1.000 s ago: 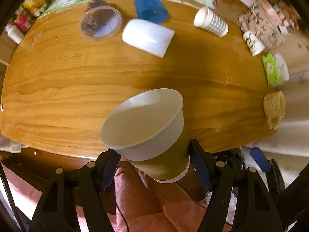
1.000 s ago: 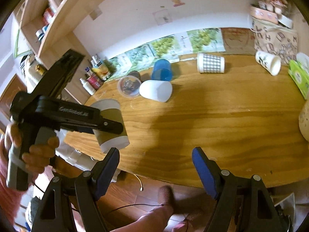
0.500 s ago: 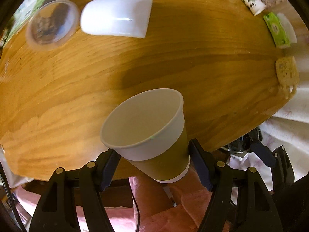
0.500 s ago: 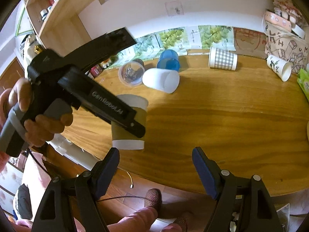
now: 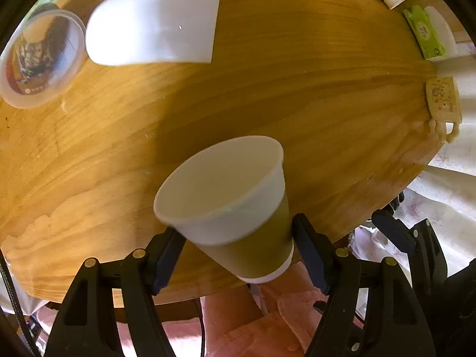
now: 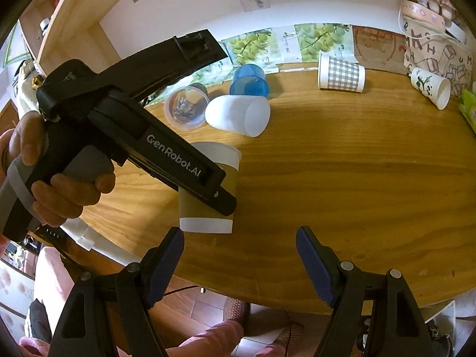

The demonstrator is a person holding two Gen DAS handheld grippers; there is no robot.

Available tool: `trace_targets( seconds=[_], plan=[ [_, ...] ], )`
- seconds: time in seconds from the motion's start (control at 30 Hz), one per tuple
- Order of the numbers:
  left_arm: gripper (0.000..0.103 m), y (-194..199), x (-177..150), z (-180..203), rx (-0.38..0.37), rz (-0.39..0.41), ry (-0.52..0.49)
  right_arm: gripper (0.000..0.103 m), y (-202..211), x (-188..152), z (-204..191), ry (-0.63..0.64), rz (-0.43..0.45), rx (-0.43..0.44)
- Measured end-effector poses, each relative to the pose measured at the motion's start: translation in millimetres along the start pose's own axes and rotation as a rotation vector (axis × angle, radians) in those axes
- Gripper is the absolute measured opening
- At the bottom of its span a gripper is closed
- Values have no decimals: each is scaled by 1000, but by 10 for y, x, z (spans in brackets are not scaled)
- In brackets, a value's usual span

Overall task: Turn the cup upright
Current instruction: 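Lift the brown-sleeved cup with the left gripper and tilt it upright, then close the right gripper on the cup while the left gripper releases it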

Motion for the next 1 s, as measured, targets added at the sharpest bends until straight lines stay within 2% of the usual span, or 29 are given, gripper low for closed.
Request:
trace_targets(
  seconds=[0.17, 0.27, 0.57, 0.8, 1.0],
  plan=[
    [76, -42, 2, -32, -3, -11, -18, 78, -33, 16, 18, -1, -7, -16],
    [81, -28, -8, -58, -10, -7, -14, 80, -49, 16, 39, -8, -13, -21],
    [82, 96, -141, -138, -48, 66, -23, 81, -73, 27, 43, -18, -23, -27],
    [82, 393, -256, -286, -79, 206, -39, 81, -119, 72, 10, -18, -21, -39],
    [82, 647, -384, -455, -94, 393, -40, 81, -217, 144, 34, -47, -23, -73]
  ],
)
Point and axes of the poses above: each gripper's, at about its wrist camera, not at the fingertips, and y roughly against the way its jaws point, z to its right, x to its top, the point moved 7 cm from there along -y, roughly the way its jaws point, and after that the axes turned 3 degrees about -z, right-handed, at the moved point
